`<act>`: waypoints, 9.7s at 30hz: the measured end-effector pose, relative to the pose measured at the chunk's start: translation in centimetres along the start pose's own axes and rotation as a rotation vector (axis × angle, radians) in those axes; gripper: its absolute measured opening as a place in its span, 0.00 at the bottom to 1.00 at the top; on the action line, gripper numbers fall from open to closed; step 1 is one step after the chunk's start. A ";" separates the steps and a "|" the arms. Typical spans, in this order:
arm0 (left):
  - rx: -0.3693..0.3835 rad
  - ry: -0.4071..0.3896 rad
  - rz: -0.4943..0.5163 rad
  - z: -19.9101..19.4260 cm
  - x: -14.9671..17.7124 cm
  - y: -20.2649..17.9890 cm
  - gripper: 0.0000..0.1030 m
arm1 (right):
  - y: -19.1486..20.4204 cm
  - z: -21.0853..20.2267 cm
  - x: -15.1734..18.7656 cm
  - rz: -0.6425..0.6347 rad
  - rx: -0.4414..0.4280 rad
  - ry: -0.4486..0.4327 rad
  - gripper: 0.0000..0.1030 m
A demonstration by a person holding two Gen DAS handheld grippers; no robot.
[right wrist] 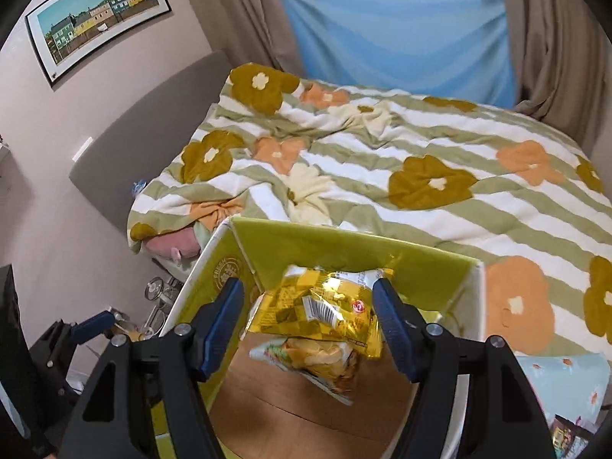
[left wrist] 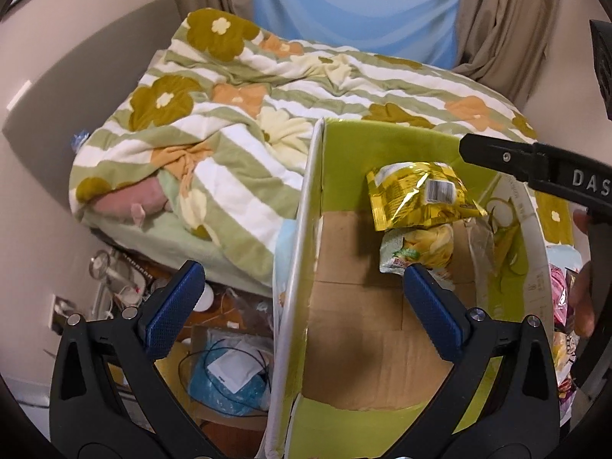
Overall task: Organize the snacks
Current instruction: 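Open both grippers to drop the bags into the box, then grasp the purple bag with left gripper while right grasps Oishi shrimp flakes bag, then lift both held bags and carry them over the box, then open left gripper over the box while right lowers and releases its bag, then move both grippers back toward the remaining snack pile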
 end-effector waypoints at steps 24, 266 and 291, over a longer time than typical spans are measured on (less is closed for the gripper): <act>0.020 -0.144 0.071 -8.9 -0.3 -2.4 1.00 | -1.7 -12.5 3.1 0.068 0.066 -0.147 1.00; 0.250 -0.256 0.383 -15.6 9.7 -21.2 1.00 | -13.1 -29.9 21.1 0.196 0.290 -0.300 1.00; 0.160 0.008 0.616 -3.4 20.4 -41.4 1.00 | -31.4 -25.4 34.0 0.500 0.245 0.021 1.00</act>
Point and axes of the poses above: each gripper's, at about its wrist camera, not at the fingertips, and z roughly the way its jaws point, y to its left, x to its underside, the point moved 2 cm from there along z, roughly the way its jaws point, and after that the axes turned 7 degrees about x, right-handed, at the moved point
